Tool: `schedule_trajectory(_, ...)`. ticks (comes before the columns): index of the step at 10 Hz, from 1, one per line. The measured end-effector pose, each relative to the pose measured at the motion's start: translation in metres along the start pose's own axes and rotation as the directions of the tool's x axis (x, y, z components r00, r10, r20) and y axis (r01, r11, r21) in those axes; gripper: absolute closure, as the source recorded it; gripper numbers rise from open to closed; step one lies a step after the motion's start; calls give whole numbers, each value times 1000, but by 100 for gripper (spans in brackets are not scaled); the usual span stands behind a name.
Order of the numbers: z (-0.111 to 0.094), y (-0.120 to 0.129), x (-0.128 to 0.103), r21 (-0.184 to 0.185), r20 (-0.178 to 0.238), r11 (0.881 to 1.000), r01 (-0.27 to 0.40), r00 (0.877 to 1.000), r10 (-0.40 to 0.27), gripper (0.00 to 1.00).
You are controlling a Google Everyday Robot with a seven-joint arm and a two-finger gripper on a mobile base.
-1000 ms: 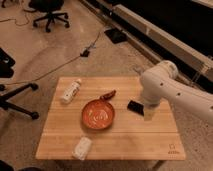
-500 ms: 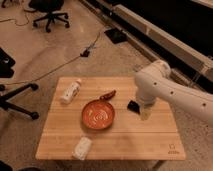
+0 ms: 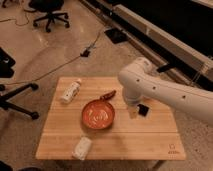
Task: Drag the ceramic bowl in a circle
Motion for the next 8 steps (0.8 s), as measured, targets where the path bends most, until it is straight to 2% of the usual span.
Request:
schedule_trajectory(2, 1, -9, -19, -8, -7, 1000, 21, 1000, -21, 35)
schedule_trajectory(5, 11, -33, -20, -16, -3, 999, 51, 999, -51, 35)
schedule_trajectory(8, 16, -30, -28, -5, 1, 997, 72, 997, -72, 35)
